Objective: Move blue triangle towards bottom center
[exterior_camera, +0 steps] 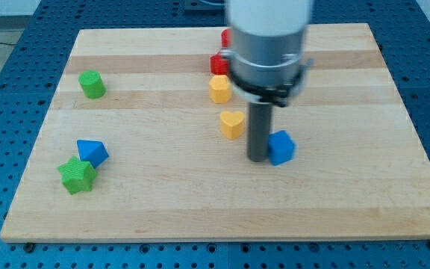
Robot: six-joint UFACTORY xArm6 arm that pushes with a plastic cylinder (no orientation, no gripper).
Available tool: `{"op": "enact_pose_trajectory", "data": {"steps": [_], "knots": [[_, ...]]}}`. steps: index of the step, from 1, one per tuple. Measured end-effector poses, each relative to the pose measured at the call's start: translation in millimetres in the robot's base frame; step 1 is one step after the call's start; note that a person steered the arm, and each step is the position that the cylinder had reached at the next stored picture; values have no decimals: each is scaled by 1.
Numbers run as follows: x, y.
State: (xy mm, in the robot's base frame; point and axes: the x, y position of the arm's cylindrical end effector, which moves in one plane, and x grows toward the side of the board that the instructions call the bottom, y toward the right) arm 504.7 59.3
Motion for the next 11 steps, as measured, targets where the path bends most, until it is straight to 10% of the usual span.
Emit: {"op": "enact_pose_trajectory", "data": {"steps": [4, 8, 11], "knots": [[27, 111], [-27, -283], [5, -207]]}}
